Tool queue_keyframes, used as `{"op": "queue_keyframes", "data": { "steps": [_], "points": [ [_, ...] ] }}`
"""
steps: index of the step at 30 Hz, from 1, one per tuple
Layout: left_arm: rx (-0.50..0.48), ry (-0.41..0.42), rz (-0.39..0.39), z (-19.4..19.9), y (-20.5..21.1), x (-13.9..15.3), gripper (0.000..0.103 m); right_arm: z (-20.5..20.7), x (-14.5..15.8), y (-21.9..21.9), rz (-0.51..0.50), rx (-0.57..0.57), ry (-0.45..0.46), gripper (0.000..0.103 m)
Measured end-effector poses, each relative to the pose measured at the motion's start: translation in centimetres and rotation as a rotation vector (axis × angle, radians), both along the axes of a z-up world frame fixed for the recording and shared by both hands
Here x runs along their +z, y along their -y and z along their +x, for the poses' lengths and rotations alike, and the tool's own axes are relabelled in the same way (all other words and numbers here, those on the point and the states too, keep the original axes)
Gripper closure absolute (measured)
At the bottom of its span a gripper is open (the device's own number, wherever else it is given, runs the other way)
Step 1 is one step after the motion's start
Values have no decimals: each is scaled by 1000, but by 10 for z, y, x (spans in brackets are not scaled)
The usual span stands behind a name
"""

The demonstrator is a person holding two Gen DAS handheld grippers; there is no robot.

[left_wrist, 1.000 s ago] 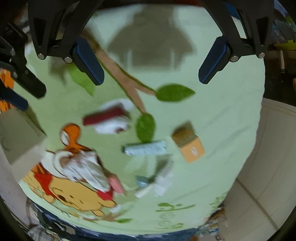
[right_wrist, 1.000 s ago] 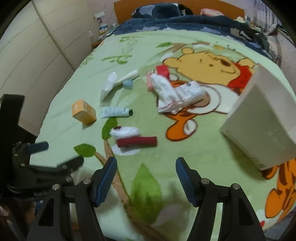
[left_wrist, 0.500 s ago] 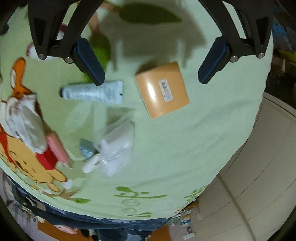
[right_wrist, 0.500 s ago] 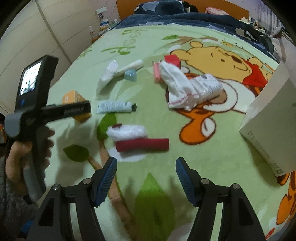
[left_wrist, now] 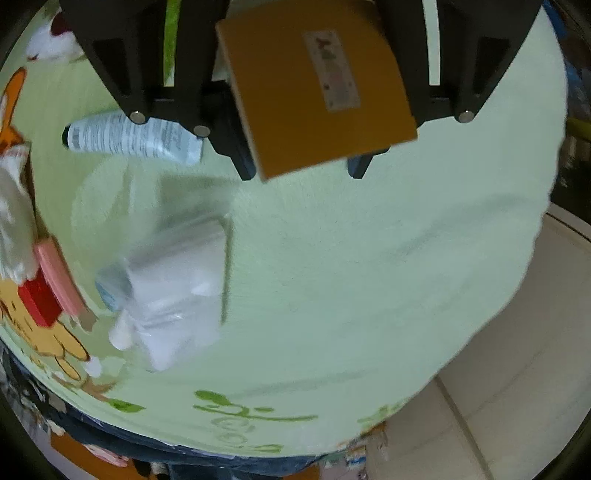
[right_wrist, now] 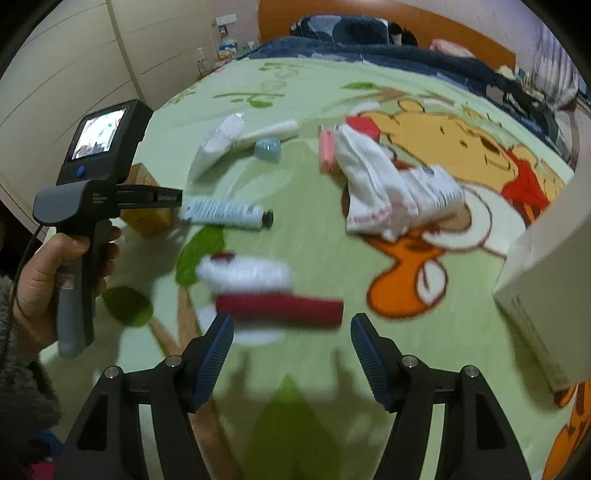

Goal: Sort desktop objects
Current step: 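Lower the left tool to the orange HAPPY box and grasp it, then grasp the red-and-white Santa hat with the right tool while the left tool holds the orange box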

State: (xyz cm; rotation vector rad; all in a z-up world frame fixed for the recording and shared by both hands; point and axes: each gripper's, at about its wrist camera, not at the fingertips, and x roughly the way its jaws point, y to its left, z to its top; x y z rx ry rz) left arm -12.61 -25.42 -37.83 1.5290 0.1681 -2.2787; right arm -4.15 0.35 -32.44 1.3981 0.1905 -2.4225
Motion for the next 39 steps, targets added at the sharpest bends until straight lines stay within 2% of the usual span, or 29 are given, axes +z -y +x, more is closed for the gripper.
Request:
{"op": "queue_keyframes", "data": {
  "steps": [4,8,11,13,16,18,20,21,24,25,26,28,29,30,31,33,35,39],
  "points": [
    [-6,-7,-3,-2,3,2,53,-11,-5,16,32,98,-28,35],
    [-17,-10,-28,4,-1,10,53,-13,-16,35,75,258,-25,35],
    [-12,-4,-7,15,-1,15,53,-13,-29,45,137,383,16,35],
    [-8,-2,10,19,-1,18,53,-11,-34,44,201,456,11,35],
    [-6,2,15,24,-2,21,53,-12,-45,40,291,506,1,35],
    [4,11,8,24,-4,20,53,-18,-53,39,307,518,15,35],
    [12,26,15,21,-5,18,53,-24,-60,39,262,528,41,35],
    [15,30,23,20,-5,16,53,-29,-66,41,221,535,83,35],
    [14,36,29,17,-8,17,53,-41,-75,43,136,477,135,36],
    [11,36,29,17,-9,18,53,-46,-74,40,94,429,155,41],
    [6,35,29,18,-11,19,53,-54,-70,32,14,350,189,54],
    [0,30,30,17,-15,21,53,-68,-67,8,-183,174,279,71],
    [-6,29,29,16,-17,22,53,-74,-68,-9,-286,44,325,71],
    [-12,29,30,17,-18,23,53,-75,-70,-16,-305,-18,337,71],
    [-17,31,32,16,-20,22,53,-74,-70,-18,-295,-41,338,71],
    [-25,34,37,12,-22,22,52,-70,-66,-8,-214,9,299,71],
    [-31,35,37,11,-25,22,52,-64,-62,13,-72,108,242,71],
    [-27,41,42,12,-27,19,52,-57,-68,49,147,281,171,68]
  ]
}}
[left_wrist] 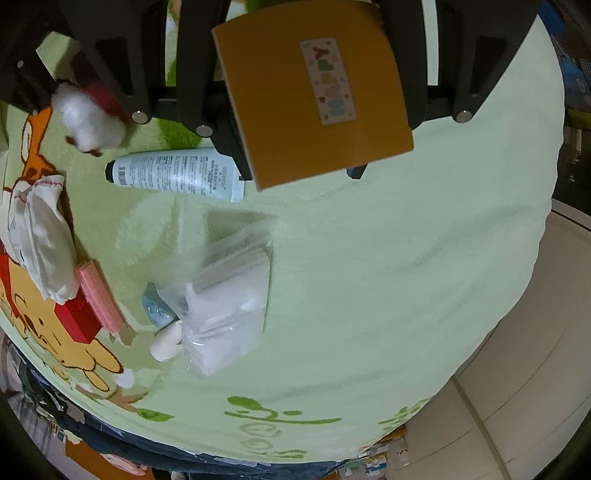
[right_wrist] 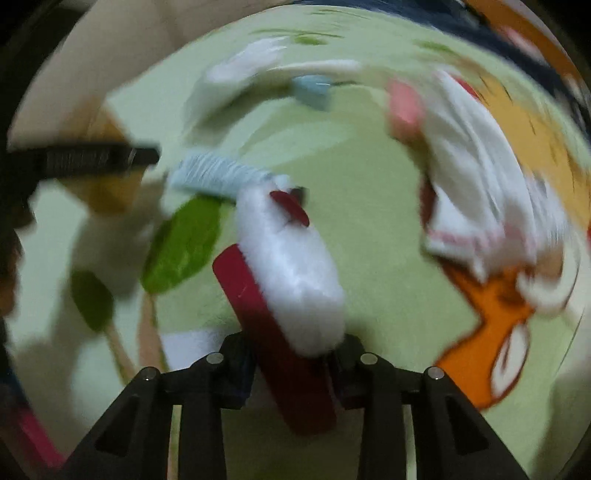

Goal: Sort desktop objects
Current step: 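Grasp the red-and-white Santa hat with the right tool while the left tool holds the orange box, then carry the orange box and Santa hat toward the white paper box with both tools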

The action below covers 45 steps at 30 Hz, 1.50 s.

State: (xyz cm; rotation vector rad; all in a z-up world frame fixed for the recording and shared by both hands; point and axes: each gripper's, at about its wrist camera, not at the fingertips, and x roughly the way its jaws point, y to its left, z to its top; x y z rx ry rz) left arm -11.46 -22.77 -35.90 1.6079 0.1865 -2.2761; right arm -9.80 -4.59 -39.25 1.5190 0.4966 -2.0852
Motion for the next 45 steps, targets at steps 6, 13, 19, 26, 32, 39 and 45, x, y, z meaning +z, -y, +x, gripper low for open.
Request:
{"op": "queue_keyframes", "data": {
  "steps": [6,13,19,26,32,39,45],
  "points": [
    [7,8,5,1,-4,0,52,-3,-3,7,30,10,27,68],
    [-5,42,1,11,-15,4,53,1,19,-24,-103,-163,67,80],
    [-60,109,11,27,-36,8,53,16,51,-52,-181,-334,72,80],
    [-130,165,35,37,-70,19,54,44,91,-73,-197,-408,24,80],
    [-171,173,59,51,-91,41,54,31,113,-85,-198,-437,-14,80],
    [-192,102,-14,66,-118,92,54,44,155,-98,-228,-453,-81,80],
    [-221,28,-64,73,-120,146,54,59,196,-106,-252,-449,-147,80]
  ]
}}
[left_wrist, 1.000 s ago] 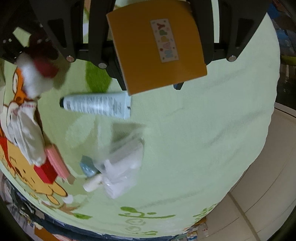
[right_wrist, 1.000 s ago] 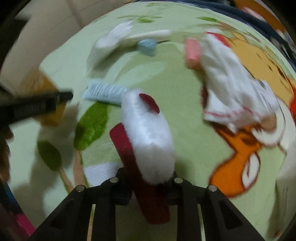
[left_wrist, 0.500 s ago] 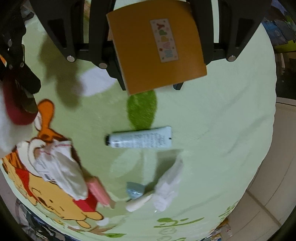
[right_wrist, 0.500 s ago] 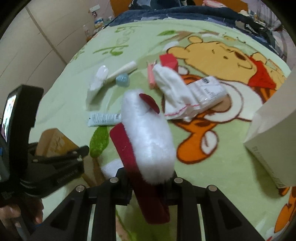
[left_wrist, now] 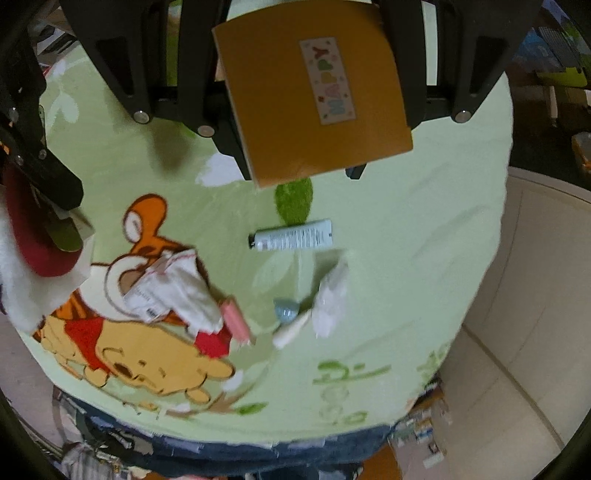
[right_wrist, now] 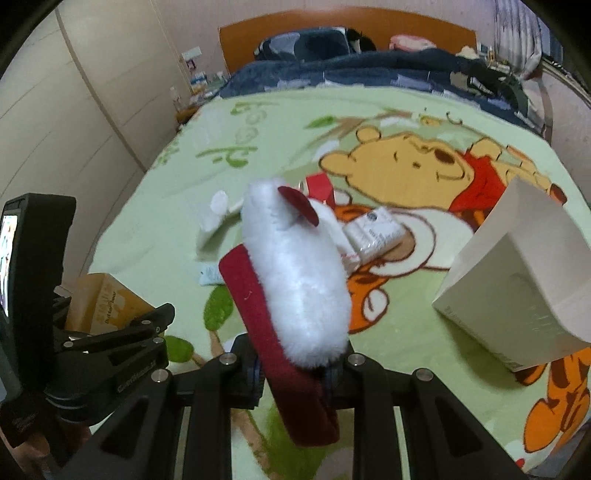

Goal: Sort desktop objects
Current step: 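Carry the orange box and Santa hat toward the white paper box with both tools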

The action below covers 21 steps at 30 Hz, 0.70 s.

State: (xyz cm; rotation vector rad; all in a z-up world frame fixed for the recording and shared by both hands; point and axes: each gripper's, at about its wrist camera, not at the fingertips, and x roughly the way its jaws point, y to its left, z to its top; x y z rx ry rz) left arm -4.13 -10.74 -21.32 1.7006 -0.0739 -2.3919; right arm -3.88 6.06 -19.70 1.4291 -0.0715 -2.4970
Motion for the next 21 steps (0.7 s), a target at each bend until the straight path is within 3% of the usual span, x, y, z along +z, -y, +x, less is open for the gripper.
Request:
{"op": "queue_keyframes", "data": {
  "steps": [5,11,21],
  "points": [
    [-66,-80,-21,4,-15,43,54,11,36,-14,-4,-26,-64,80],
    [-181,-250,-43,-7,-58,105,54,24,90,-49,21,-116,-198,80],
    [-426,-397,30,-23,-165,161,54,49,138,-140,64,-366,-318,80]
  ]
}}
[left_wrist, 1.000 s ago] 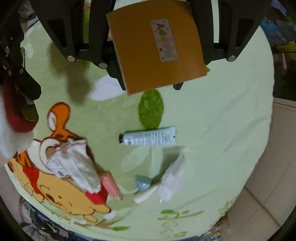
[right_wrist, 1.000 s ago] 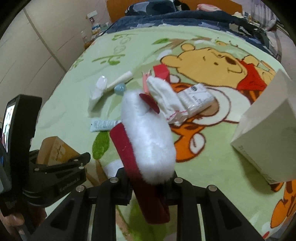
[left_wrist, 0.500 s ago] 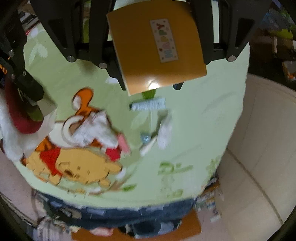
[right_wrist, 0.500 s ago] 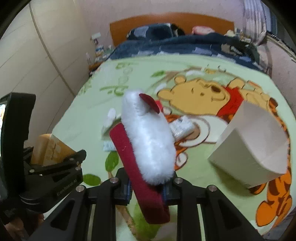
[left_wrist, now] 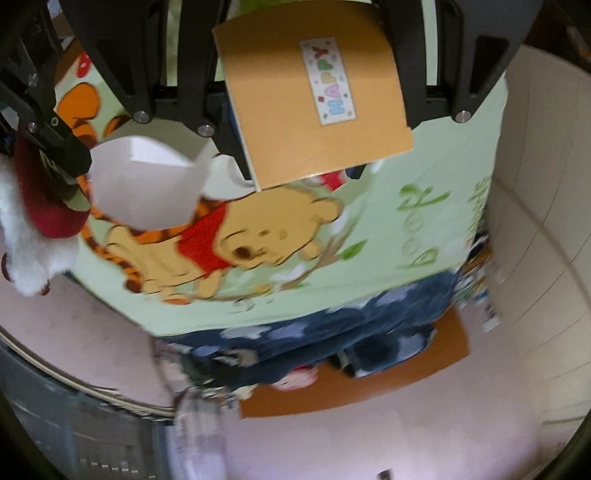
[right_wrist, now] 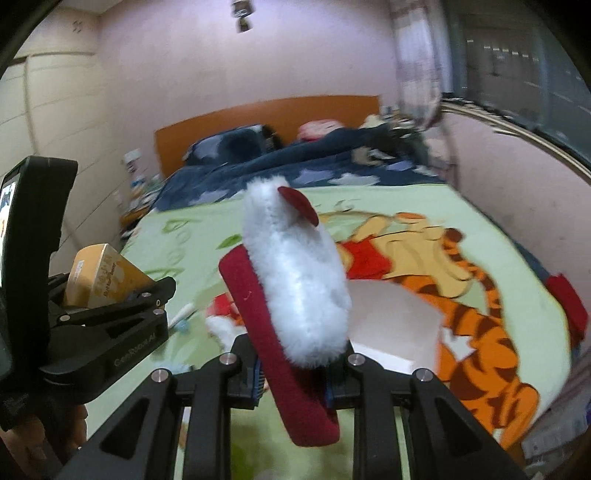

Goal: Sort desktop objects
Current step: 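Carry the orange box and Santa hat toward the white paper box with both tools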

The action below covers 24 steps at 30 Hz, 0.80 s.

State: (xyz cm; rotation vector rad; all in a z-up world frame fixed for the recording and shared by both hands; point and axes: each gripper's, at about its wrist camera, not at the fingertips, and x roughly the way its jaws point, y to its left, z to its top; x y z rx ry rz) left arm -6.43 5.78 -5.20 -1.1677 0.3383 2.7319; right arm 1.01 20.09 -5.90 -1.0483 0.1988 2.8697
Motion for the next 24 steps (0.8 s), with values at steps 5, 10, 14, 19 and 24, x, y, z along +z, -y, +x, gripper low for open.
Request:
{"op": "queue_keyframes", "data": {
  "steps": [5,10,14,19,24],
  "points": [
    [-101,-22,16,0,-48,7,53,10,5,-39,9,-97,-14,80],
    [-152,-30,28,-1,-80,7,53,13,2,-62,15,-141,-11,80],
    [-163,-27,26,-8,-94,4,53,4,-4,-77,13,-147,1,80],
    [-167,-13,27,-14,-100,-3,53,-5,-11,-80,5,-148,17,80],
    [-185,0,26,-20,-105,-10,53,-12,-22,-82,-4,-146,35,80]
  ]
}}
